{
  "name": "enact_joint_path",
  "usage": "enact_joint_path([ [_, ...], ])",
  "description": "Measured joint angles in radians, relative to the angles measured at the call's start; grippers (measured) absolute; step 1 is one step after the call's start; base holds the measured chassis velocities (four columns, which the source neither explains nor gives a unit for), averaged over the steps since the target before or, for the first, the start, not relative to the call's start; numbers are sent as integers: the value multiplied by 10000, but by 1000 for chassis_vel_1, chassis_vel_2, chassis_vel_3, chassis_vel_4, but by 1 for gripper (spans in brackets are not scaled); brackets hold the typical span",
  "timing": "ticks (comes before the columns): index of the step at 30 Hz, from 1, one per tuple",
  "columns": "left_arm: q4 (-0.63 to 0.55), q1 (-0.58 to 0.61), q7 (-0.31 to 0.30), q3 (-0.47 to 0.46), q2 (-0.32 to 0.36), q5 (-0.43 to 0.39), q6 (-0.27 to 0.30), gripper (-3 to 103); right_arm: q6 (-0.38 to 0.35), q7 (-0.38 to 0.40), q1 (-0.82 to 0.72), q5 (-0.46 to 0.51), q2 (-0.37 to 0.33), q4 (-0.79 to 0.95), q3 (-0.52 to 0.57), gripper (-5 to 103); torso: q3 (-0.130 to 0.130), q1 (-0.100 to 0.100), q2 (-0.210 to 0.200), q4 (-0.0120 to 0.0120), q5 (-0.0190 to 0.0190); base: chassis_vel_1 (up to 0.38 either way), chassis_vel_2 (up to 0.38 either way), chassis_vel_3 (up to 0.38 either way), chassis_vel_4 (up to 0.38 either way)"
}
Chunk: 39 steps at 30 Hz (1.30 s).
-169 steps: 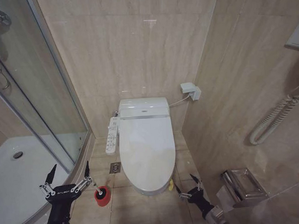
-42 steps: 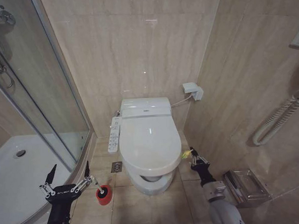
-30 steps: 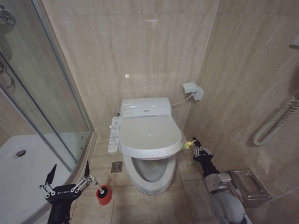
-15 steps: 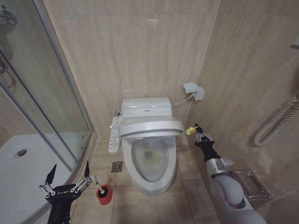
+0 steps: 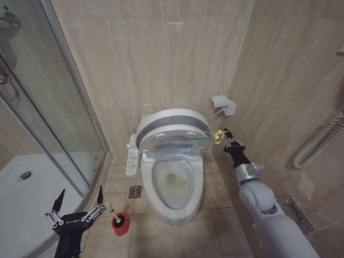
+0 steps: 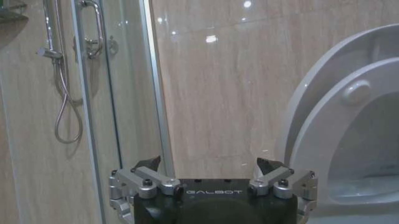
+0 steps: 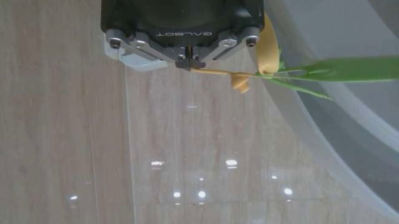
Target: Open the toilet lid, clean the toilet bowl with a toilet brush, close the toilet lid, and flush.
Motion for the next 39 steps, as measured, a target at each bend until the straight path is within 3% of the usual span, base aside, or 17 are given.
enact_joint_path([
  [25,0,0,0,0,0,0,0,100,-373,511,3584,538,-264,-2264,-1950,2,2,2,0,-2,0,0,0,0,0],
  [39,0,0,0,0,0,0,0,100,-208,486,5220,558,183,-3933,-2738,2,1,1,0,0,0,0,0,0,0],
])
